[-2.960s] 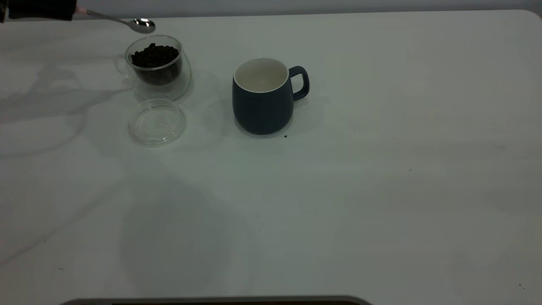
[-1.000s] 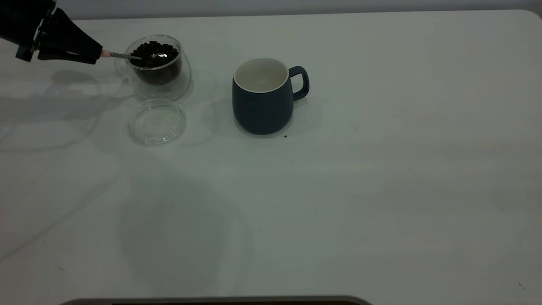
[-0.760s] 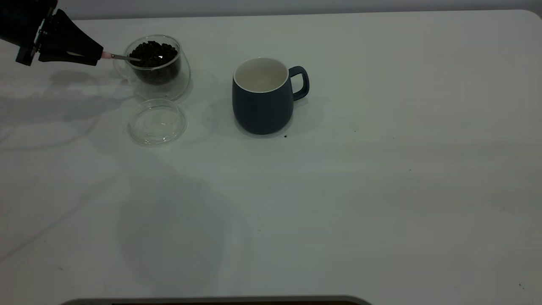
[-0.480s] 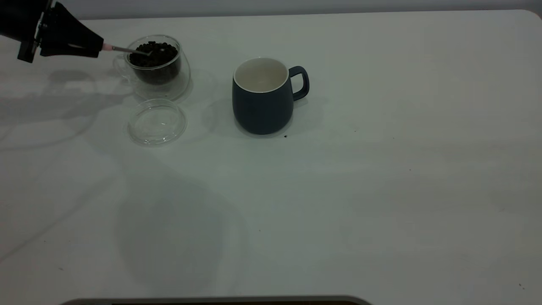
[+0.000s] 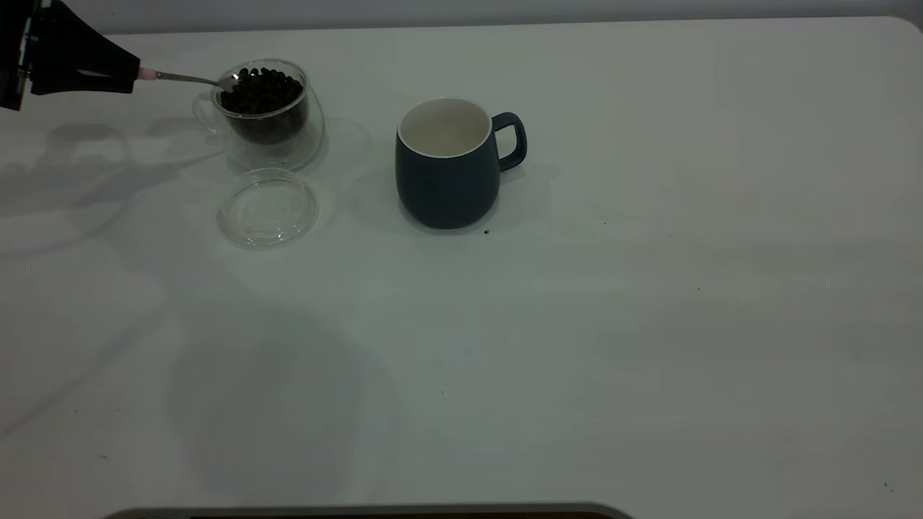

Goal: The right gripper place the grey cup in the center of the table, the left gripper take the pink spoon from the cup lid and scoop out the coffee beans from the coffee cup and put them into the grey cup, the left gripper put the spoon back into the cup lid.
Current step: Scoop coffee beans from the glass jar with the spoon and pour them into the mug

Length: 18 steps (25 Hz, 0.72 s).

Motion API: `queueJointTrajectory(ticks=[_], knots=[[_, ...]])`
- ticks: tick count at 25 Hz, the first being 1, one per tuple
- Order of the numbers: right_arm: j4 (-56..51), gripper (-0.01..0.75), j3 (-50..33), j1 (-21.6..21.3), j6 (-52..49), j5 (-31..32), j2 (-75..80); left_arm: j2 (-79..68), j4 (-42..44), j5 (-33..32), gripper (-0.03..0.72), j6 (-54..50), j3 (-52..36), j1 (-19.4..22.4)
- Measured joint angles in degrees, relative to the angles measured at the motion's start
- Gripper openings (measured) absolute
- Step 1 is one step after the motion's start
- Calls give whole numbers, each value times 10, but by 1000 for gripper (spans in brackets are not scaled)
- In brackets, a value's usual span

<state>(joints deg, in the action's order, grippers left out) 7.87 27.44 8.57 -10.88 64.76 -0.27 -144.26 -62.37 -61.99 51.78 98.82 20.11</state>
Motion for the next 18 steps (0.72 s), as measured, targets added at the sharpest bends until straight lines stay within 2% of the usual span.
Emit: queueJointTrajectory(ticks=[18], knots=[[0, 372, 0, 0, 0, 0, 0, -23, -13, -18, 126, -1, 0, 2]])
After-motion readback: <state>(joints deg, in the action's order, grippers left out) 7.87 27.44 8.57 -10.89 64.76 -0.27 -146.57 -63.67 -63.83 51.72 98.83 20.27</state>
